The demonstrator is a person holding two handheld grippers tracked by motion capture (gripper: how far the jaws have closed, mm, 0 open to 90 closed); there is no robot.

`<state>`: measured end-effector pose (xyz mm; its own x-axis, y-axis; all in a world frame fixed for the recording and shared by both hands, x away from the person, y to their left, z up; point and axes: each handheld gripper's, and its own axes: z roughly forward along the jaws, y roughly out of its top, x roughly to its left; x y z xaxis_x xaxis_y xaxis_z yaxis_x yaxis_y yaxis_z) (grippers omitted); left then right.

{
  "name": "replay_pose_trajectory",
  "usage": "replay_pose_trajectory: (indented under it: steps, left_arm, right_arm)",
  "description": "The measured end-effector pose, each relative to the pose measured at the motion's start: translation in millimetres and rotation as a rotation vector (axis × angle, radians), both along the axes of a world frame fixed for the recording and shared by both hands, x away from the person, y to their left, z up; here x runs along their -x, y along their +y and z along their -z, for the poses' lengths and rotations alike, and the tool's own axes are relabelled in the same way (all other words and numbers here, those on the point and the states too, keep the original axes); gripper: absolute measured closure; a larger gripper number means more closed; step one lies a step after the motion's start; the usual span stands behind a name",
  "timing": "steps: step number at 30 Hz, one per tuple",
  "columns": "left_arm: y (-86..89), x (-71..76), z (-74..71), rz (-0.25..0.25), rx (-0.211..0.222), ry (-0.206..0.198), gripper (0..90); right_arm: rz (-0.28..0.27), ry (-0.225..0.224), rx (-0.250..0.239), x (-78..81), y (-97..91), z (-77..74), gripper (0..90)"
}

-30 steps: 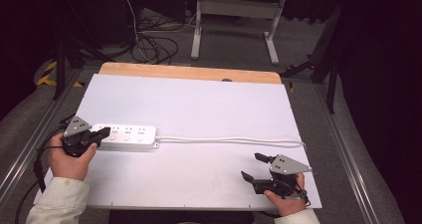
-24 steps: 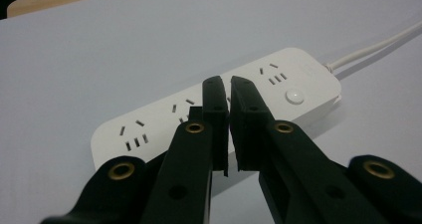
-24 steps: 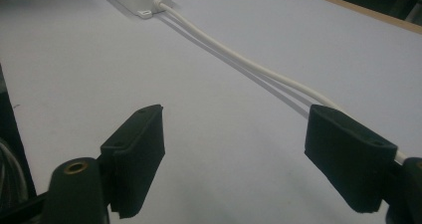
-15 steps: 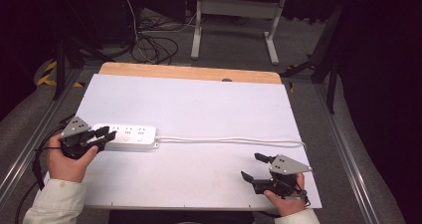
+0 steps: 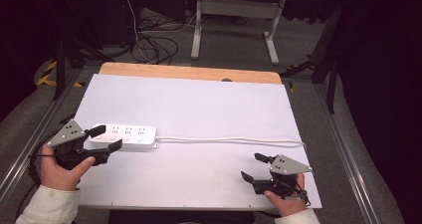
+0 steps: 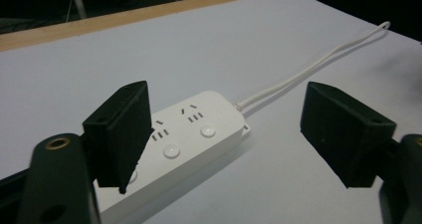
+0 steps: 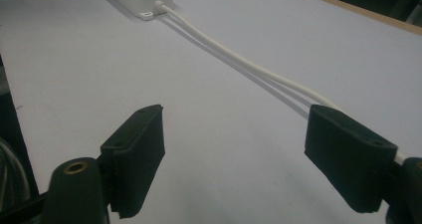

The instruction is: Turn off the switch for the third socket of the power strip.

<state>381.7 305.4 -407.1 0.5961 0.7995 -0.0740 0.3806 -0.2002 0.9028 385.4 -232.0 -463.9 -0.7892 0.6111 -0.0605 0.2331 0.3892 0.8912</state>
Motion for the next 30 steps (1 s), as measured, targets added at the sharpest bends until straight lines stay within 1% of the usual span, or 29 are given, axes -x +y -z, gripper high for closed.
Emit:
replay_pose_trajectory:
  steps: [1,2,3,4,5,6,7,9,10,11,13,15,17,18,19,21,23,24,26,27,28,30]
  left_arm:
    - [0.0,0.0,0.0,0.0,0.0,0.0,19.2]
    - [-0.8,2.3,-1.1,0.012,0.003,-0.007,18.4]
    - [-2.7,7.2,-2.7,0.026,0.017,-0.022,17.5]
    - [-2.7,7.2,-2.7,0.026,0.017,-0.022,15.7]
    - [-3.0,9.0,-3.2,0.034,0.018,-0.037,13.4]
    - [-3.5,11.6,-3.2,0.045,0.03,-0.041,11.5]
    - [-3.9,13.3,-3.0,0.048,0.041,-0.039,11.5]
    - [-4.1,17.1,-1.8,0.075,0.072,-0.044,10.9]
    - [-3.8,18.7,-1.7,0.087,0.081,-0.044,10.6]
    - [-4.0,21.0,-0.9,0.097,0.096,-0.055,10.3]
    - [-4.1,23.9,0.6,0.114,0.099,-0.064,9.8]
    - [-4.2,27.1,4.2,0.124,0.074,-0.079,8.0]
    - [-3.6,28.5,9.8,0.123,0.049,-0.088,7.2]
    - [-3.3,28.8,13.2,0.116,0.048,-0.085,7.1]
    - [-3.6,29.2,16.2,0.106,0.057,-0.079,7.1]
    - [-3.8,30.3,24.9,0.085,0.055,-0.076,7.8]
    - [-3.7,31.1,32.3,0.076,0.045,-0.085,7.9]
    - [-3.8,31.9,35.3,0.076,0.036,-0.089,7.9]
    - [-4.6,32.8,40.6,0.096,0.015,-0.103,7.9]
    - [-5.7,34.2,42.9,0.101,0.014,-0.102,7.8]
    - [-6.4,34.8,45.4,0.103,0.002,-0.117,7.8]
    - [-8.2,35.5,51.6,0.109,-0.032,-0.122,6.9]
  right_arm:
    - [-0.001,-0.001,0.0,0.1,0.0,0.0,23.7]
    - [-0.001,-0.003,0.001,0.2,-0.1,-0.1,23.7]
    - [-0.001,-0.003,-0.001,0.5,-0.2,-0.3,23.7]
    - [-0.002,-0.002,-0.002,0.5,-0.5,-0.4,23.7]
    - [-0.001,-0.002,-0.002,0.5,-0.5,-0.4,23.7]
    - [-0.001,-0.003,-0.004,0.7,-0.4,-0.5,23.7]
    - [-0.001,-0.003,-0.004,0.7,-0.4,-0.5,23.7]
    - [-0.003,-0.006,-0.002,1.1,-0.5,-1.1,23.7]
    - [-0.003,-0.006,-0.003,1.2,-0.4,-1.2,23.7]
    - [-0.004,-0.006,-0.004,1.4,-0.5,-1.2,23.7]
    - [-0.005,-0.007,-0.004,1.4,-0.6,-1.3,23.7]
    - [-0.007,-0.008,-0.007,1.4,-0.6,-1.3,23.7]
    - [-0.008,-0.009,-0.007,1.4,-0.6,-1.3,23.7]
    - [-0.009,-0.011,-0.006,1.6,-0.7,-1.5,23.7]
    - [-0.008,-0.014,-0.008,2.0,-0.9,-1.9,23.7]
    - [-0.008,-0.017,-0.014,2.5,-1.4,-2.5,24.3]
    - [-0.007,-0.016,-0.014,2.4,-1.4,-2.4,24.3]
    - [-0.006,-0.013,-0.011,2.3,-1.2,-2.2,24.3]
    - [-0.011,-0.014,-0.007,2.0,-0.7,-1.8,24.3]
    - [-0.01,-0.014,-0.005,2.2,-0.3,-1.8,24.3]
    - [-0.01,-0.014,-0.005,2.2,-0.3,-1.8,24.3]
    - [-0.007,-0.013,-0.002,2.4,0.1,-1.6,24.3]
